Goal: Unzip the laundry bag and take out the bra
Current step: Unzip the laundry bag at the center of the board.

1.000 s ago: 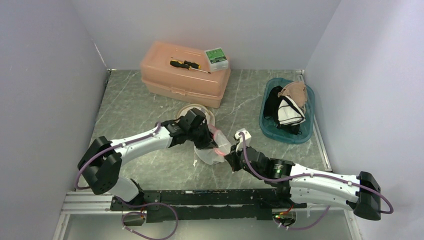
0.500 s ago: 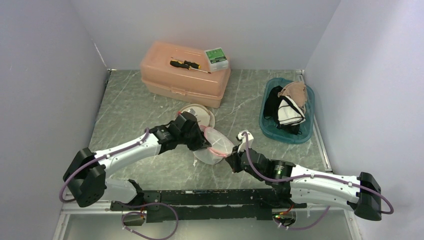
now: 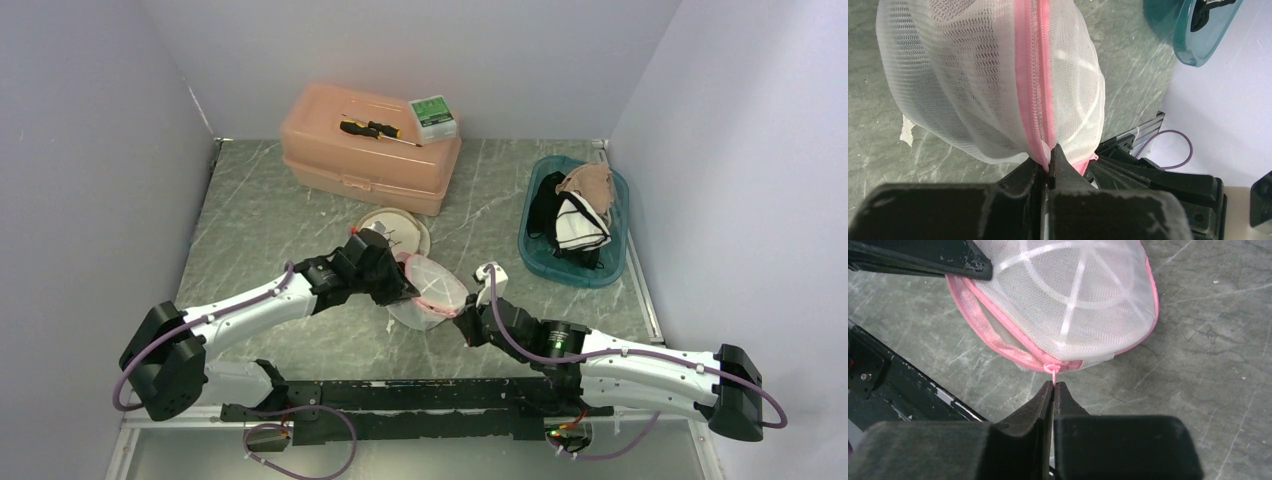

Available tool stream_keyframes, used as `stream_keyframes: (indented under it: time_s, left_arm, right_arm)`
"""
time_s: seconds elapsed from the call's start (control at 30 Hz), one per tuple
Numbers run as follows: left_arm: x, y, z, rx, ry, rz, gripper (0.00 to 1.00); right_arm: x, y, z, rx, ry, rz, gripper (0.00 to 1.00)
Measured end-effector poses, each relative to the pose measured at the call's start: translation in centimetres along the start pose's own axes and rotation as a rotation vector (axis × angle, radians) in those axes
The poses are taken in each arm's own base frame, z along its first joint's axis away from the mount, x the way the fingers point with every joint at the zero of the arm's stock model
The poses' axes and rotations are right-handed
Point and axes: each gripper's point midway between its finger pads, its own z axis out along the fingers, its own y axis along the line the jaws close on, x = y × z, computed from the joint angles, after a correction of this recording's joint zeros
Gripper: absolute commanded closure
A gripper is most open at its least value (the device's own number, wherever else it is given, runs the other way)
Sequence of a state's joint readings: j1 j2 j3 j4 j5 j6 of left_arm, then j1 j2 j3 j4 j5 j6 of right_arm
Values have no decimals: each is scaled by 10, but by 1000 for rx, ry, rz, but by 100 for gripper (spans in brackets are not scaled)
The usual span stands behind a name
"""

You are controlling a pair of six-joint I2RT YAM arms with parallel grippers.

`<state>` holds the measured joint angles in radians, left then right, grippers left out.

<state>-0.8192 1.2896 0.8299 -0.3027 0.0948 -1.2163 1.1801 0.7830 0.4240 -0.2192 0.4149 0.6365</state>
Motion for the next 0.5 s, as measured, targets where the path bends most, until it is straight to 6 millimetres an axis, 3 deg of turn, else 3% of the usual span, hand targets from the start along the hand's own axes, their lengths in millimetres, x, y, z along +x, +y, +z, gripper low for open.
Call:
stream_keyframes:
  time_s: [0.07,0.17,0.3,0.5]
  left_arm:
    - [2,1,0,10,3,2,71]
    - [5,5,-4,29,3,6,46]
    - [5,3,-14,62,-4,16,30]
    - [2,-2,-38,94,-35,65,24]
  right_arm:
    - [1,-1,-1,0,6,-9,57]
    - [-2,-1,-7,-13,-2,-12,42]
    - [-12,1,-17,-30,-20,-20,36]
    - [-38,8,-32,-43,-64,-22,35]
